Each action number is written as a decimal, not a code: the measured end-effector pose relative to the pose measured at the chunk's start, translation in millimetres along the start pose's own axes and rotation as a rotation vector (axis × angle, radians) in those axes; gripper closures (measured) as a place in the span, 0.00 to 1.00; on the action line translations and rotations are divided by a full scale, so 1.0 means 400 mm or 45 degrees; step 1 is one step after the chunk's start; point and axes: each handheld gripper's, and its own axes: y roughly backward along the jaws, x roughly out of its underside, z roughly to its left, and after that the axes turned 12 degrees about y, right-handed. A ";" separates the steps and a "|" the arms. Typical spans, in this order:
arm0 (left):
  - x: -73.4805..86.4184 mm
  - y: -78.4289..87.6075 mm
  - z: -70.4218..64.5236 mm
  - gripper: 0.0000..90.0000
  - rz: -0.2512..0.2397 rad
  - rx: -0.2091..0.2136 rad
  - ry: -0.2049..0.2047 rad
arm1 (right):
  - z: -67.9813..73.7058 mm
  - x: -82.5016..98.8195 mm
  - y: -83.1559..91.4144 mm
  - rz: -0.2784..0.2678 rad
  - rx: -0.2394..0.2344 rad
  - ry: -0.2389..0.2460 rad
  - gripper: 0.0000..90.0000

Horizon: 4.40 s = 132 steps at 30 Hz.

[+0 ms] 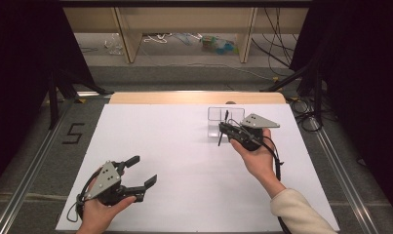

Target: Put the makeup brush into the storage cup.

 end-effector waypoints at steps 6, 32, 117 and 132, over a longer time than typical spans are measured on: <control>0.000 0.000 0.000 0.19 0.001 -0.001 -0.001 | -0.002 -0.002 -0.003 -0.001 -0.012 -0.011 0.95; 0.000 0.000 0.000 0.19 0.001 -0.003 -0.002 | -0.012 -0.019 -0.014 -0.010 0.014 0.006 0.95; 0.002 0.000 0.000 0.19 0.000 0.001 0.017 | -0.059 -0.067 -0.078 -0.049 0.057 -0.019 0.95; 0.002 0.000 0.000 0.19 -0.001 0.002 0.014 | -0.067 -0.076 -0.087 -0.050 0.058 -0.032 0.95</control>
